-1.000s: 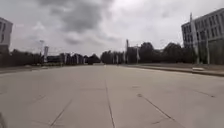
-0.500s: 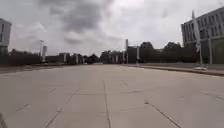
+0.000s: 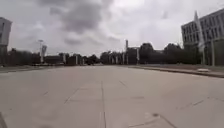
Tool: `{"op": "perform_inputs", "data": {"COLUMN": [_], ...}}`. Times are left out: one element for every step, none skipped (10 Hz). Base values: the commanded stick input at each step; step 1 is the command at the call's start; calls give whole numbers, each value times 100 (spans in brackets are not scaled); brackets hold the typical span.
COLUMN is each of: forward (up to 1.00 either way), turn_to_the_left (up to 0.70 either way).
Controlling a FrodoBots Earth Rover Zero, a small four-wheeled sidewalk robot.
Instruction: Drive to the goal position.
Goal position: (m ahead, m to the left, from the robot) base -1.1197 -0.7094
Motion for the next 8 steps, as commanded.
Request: {"op": "perform_inputs", "data": {"forward": [70, 70, 70, 70, 70, 70, 70, 70], "turn_to_the_left": [0, 0, 0, 0, 0, 0, 0, 0]}}
